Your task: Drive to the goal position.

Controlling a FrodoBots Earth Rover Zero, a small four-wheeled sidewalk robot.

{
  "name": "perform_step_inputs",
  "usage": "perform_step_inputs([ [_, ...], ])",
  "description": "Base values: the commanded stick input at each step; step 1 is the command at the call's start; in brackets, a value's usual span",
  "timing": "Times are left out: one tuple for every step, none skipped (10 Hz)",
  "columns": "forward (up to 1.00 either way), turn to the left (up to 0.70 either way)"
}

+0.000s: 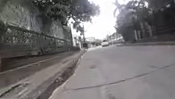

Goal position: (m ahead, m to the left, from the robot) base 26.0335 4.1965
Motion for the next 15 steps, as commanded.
perform_step_inputs([
  [0.7, 0.0],
  [0.7, 0.0],
  [0.7, 0.0],
  [0.7, 0.0],
  [0.7, 0.0],
  [0.7, 0.0],
  [0.7, 0.0],
  [0.7, 0.0],
  [0.7, 0.0],
  [0.7, 0.0],
  [0.7, 0.0],
  [0.7, 0.0],
  [0.7, 0.0],
  [0.7, 0.0],
  [0.7, 0.0],
])
